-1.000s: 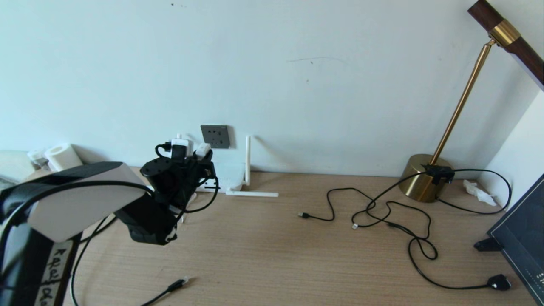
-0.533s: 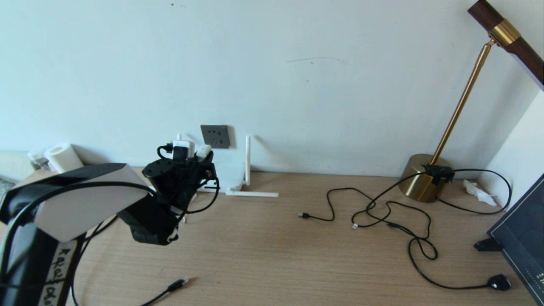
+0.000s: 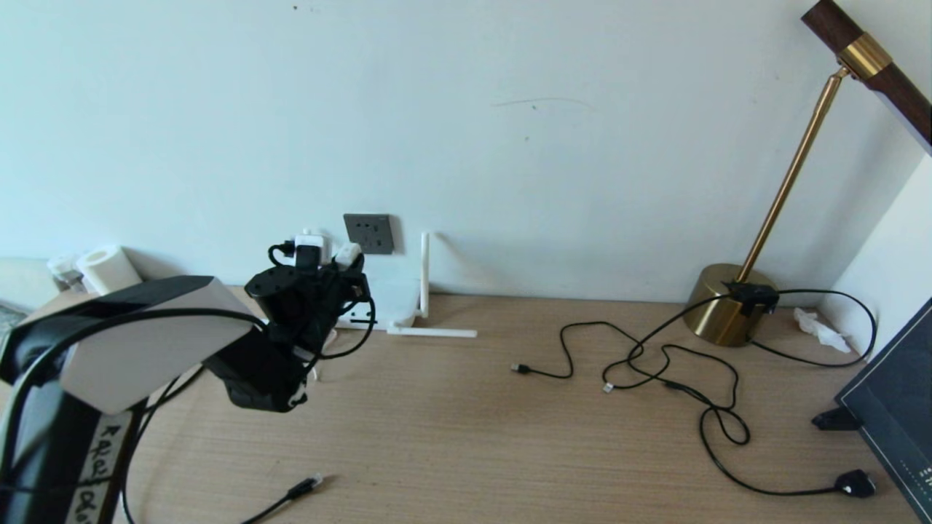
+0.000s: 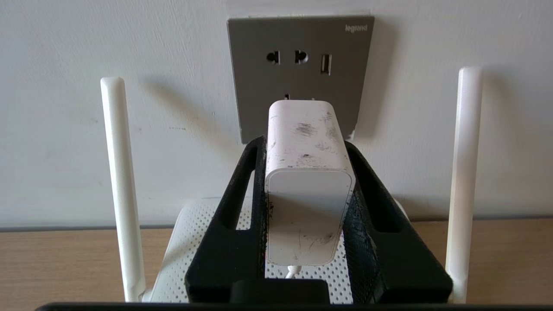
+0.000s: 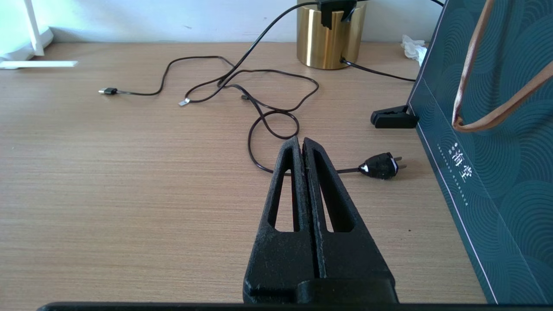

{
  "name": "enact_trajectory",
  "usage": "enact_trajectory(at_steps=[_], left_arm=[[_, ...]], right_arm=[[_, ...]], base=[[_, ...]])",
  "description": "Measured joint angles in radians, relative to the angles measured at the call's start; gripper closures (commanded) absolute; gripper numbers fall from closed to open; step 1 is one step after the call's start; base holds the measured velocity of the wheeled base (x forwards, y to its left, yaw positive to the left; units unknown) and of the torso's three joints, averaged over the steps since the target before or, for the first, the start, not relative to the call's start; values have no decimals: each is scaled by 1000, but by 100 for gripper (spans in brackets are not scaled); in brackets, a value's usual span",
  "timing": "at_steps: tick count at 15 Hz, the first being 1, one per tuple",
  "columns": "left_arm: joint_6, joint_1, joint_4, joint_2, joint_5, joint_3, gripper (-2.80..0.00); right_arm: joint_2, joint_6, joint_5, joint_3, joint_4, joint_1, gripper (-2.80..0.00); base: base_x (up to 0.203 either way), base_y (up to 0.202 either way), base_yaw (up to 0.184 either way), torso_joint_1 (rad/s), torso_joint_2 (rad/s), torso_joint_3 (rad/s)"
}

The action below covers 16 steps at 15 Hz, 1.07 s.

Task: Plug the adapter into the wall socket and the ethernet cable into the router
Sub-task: Align plug and socket

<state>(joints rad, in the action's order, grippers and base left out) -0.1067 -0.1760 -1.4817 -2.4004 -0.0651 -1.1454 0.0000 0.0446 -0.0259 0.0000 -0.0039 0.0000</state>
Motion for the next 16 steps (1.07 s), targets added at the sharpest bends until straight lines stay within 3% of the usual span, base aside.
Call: enact_trajectory(at_steps=[2, 9, 16], left_arm=[[45, 0, 6, 2, -3, -13, 0], [90, 2, 52, -2, -7, -91, 0], [94, 3, 76, -9, 7, -112, 0]], right_arm=[[0, 0, 0, 0, 0, 0, 0], [0, -1, 0, 0, 0, 0, 0], [0, -1, 0, 0, 0, 0, 0]], base=[[0, 0, 0, 0, 0, 0], [0, 0, 0, 0, 0, 0], [0, 0, 0, 0, 0, 0]])
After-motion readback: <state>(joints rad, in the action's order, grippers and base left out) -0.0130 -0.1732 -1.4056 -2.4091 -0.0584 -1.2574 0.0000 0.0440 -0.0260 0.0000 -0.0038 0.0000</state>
